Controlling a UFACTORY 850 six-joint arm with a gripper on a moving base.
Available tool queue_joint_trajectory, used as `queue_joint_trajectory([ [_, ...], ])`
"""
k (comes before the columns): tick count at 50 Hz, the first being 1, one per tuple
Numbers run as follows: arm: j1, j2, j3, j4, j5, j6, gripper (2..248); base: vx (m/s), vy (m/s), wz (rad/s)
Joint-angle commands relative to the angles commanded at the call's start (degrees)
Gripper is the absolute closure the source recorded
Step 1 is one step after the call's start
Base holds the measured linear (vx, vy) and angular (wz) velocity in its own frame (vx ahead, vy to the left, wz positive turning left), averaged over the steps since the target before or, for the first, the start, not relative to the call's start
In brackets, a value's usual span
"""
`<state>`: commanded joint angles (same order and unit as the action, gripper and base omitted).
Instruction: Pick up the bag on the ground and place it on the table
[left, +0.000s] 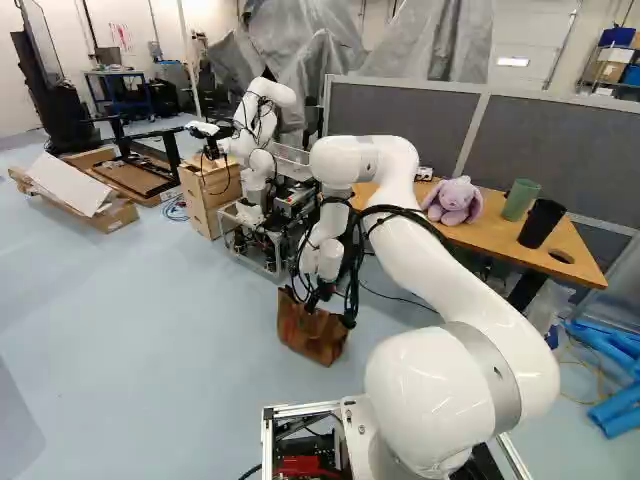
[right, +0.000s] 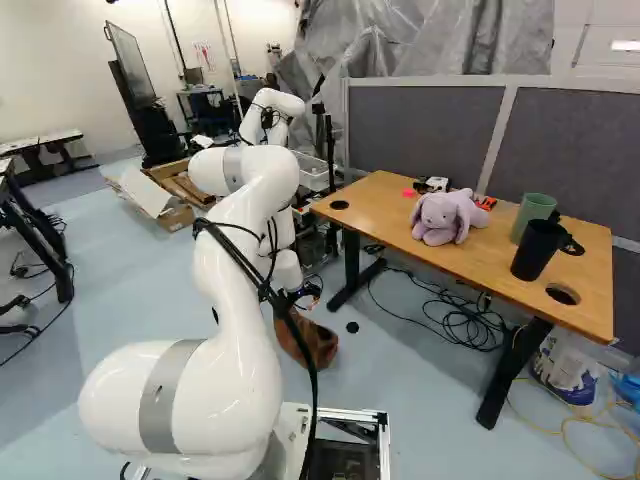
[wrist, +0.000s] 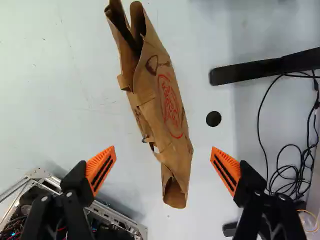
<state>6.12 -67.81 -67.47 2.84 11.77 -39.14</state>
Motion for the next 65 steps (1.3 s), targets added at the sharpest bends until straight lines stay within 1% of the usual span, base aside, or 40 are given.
queue_joint_trajectory([
  [65,0.0,-14.1,-12.0,0.0,0.0,0.0,3,0.000,0.000,0.000],
])
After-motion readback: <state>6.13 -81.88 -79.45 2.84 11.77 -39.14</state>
